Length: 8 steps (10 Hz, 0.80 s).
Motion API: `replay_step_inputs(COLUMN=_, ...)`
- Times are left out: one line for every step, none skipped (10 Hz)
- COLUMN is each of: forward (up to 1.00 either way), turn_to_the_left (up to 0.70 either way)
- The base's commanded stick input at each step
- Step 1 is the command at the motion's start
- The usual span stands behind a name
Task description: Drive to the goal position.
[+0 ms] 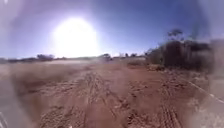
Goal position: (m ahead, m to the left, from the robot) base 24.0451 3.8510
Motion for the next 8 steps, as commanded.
replay_step_inputs(forward=0.50, turn_to_the_left=0.00)
replay_step_inputs(forward=0.50, turn_to_the_left=0.00)
replay_step_inputs(forward=0.50, turn_to_the_left=0.00)
replay_step_inputs(forward=0.50, turn_to_the_left=0.00)
replay_step_inputs(forward=0.50, turn_to_the_left=0.00)
replay_step_inputs(forward=0.50, turn_to_the_left=0.00)
replay_step_inputs(forward=0.50, turn_to_the_left=0.00)
replay_step_inputs(forward=0.50, turn_to_the_left=0.00)
